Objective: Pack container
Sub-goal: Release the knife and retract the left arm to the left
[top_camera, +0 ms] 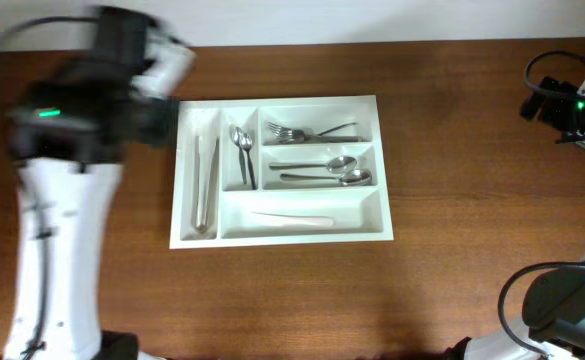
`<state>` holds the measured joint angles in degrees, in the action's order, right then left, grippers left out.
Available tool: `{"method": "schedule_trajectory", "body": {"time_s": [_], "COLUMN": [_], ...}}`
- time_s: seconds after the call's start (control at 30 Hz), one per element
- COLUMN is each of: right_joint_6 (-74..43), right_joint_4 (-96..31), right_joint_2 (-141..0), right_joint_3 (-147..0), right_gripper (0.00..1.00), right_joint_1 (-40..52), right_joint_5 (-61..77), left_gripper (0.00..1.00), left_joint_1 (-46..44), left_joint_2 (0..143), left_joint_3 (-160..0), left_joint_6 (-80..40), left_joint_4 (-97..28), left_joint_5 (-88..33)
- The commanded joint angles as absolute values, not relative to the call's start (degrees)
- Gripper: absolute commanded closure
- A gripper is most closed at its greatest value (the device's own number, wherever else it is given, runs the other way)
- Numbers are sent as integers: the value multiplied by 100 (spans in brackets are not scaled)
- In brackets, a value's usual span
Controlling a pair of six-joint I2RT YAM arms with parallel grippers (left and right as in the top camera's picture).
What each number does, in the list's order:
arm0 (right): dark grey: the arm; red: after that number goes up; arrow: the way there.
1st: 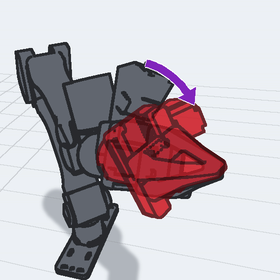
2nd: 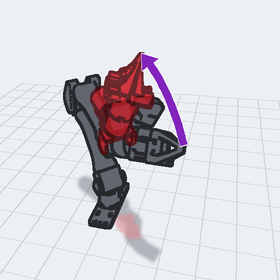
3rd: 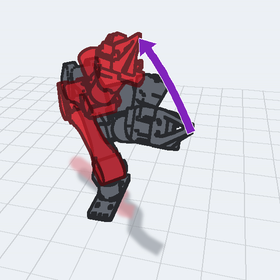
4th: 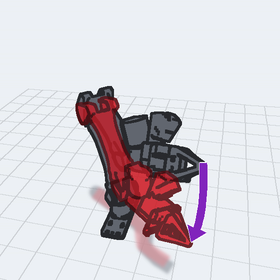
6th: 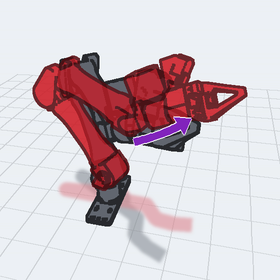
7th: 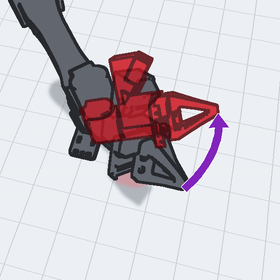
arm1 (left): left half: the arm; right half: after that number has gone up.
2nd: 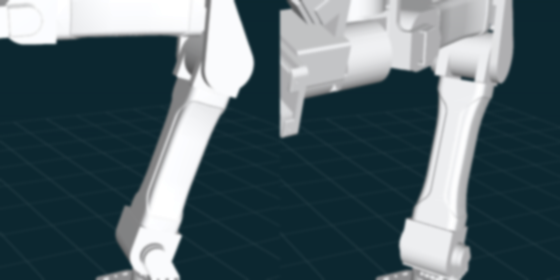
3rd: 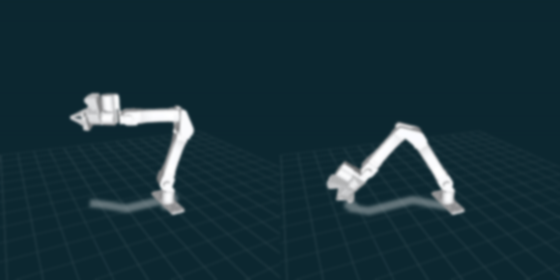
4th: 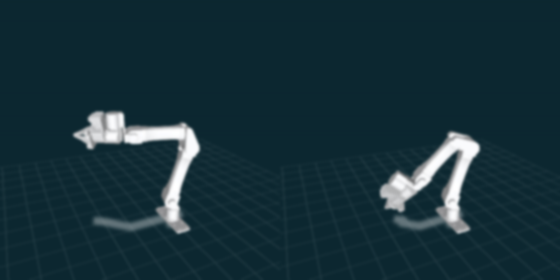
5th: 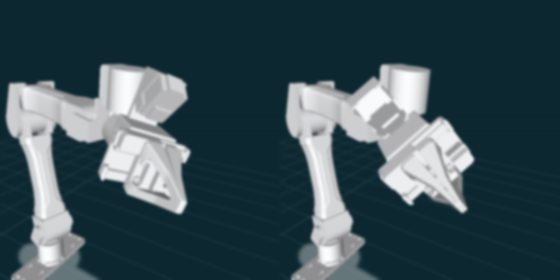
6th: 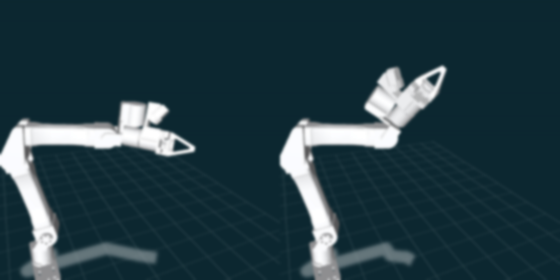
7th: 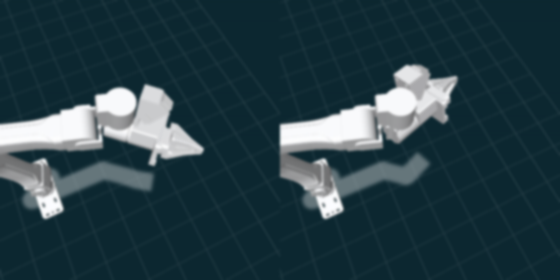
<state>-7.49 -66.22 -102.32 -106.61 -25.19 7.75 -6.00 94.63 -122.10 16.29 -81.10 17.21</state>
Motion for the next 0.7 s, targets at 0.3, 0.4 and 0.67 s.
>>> {"method": "schedule_trajectory", "body": {"time_s": [0.3, 0.4, 0.67], "right_joint_6": [-729, -729, -729], "right_joint_4": [-6624, -6624, -6624], "right_joint_2": [-10195, -10195, -10195], "right_joint_3": [-10680, -10680, -10680], "right_gripper": [1, 1, 1], "right_joint_1": [-2515, -2515, -2515], "right_joint_5": [722, 722, 722], "left_gripper": [1, 1, 1], "left_joint_1": [2132, 2364, 2464], "left_joint_2": [10134, 10180, 10184], "left_joint_3": [-11896, -11896, -11896], "left_joint_6": [666, 668, 670], "left_joint_4": [-8121, -8121, -8123], "left_joint_5": [825, 829, 832]}}
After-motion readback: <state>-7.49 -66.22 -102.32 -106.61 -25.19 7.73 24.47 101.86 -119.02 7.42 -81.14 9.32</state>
